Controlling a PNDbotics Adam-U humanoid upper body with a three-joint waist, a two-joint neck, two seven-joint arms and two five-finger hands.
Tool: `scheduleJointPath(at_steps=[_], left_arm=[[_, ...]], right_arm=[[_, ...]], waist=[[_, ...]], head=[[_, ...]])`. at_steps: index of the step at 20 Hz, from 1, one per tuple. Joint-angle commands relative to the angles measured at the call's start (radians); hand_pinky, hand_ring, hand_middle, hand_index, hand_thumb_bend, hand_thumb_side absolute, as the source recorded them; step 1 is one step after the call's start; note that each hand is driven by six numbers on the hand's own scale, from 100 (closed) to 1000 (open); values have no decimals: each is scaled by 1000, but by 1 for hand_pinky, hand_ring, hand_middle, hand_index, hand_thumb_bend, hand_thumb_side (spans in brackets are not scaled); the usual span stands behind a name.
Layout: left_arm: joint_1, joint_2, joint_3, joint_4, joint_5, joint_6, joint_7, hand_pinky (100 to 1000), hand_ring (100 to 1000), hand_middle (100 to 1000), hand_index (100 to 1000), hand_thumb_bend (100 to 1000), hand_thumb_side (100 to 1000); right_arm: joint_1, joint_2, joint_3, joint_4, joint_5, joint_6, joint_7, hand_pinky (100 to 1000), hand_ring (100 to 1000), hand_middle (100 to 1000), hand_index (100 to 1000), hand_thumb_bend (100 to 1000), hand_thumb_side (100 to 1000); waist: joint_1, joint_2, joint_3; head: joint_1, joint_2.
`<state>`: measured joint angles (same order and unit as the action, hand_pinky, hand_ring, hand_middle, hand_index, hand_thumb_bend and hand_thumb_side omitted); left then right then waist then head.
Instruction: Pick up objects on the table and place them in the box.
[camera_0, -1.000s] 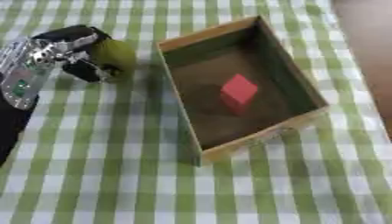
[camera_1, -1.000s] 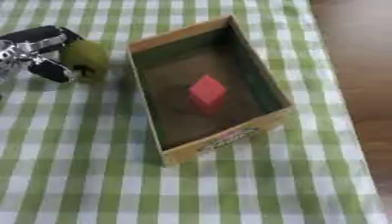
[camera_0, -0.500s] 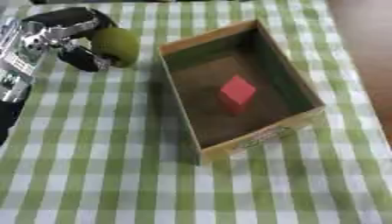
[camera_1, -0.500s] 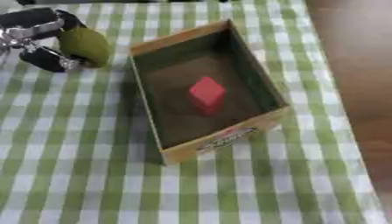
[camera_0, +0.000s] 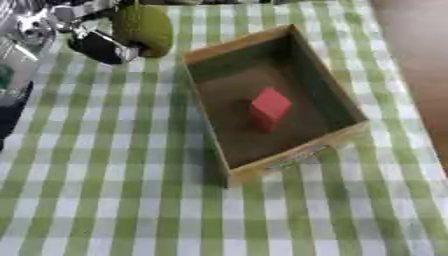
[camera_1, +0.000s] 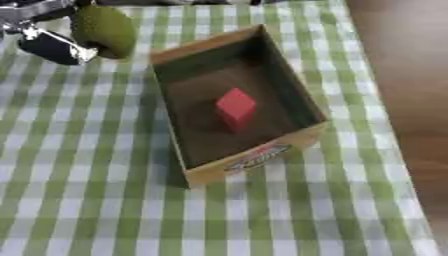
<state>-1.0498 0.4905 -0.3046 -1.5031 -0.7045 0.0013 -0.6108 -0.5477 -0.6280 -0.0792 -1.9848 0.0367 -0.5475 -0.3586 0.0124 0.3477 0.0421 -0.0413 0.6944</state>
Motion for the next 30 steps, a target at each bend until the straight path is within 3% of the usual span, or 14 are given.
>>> scheduleJointPath(at_steps=[1,6,12,18,25,30], left_arm=[[-44,-44,-5,-69,-10,17,0,659,665,687,768,100,237],[-89,-146,-38,-79,-62,18,0,659,654,668,754,100,225],[-90,-222,-88,-41,-117,-26,3,660,655,664,753,100,219],[-46,-265,-116,21,-156,-39,8,655,653,660,749,100,200],[-18,-305,-128,146,-226,-49,50,633,644,640,738,100,116],[-8,-316,-145,192,-247,-90,50,707,707,700,827,100,100]], right_arm=[[-19,-27,-8,-15,-2,-1,-2,863,602,505,786,100,240],[-35,-17,-2,-15,-11,-2,3,865,603,508,786,100,225],[-53,-6,4,-15,-23,-2,16,865,606,509,786,100,231],[-51,0,2,-15,-26,3,19,867,611,507,786,100,255],[-52,6,1,-15,-27,3,19,868,614,507,785,100,265],[-51,9,0,-15,-27,6,17,869,616,507,785,100,274]], waist=[[-3,-31,-3],[-5,-34,-12],[-2,-32,-25],[-1,-28,-30],[-4,-25,-32],[-5,-24,-31]], head=[[4,7],[17,7],[27,6],[18,2],[23,0],[24,-1]])
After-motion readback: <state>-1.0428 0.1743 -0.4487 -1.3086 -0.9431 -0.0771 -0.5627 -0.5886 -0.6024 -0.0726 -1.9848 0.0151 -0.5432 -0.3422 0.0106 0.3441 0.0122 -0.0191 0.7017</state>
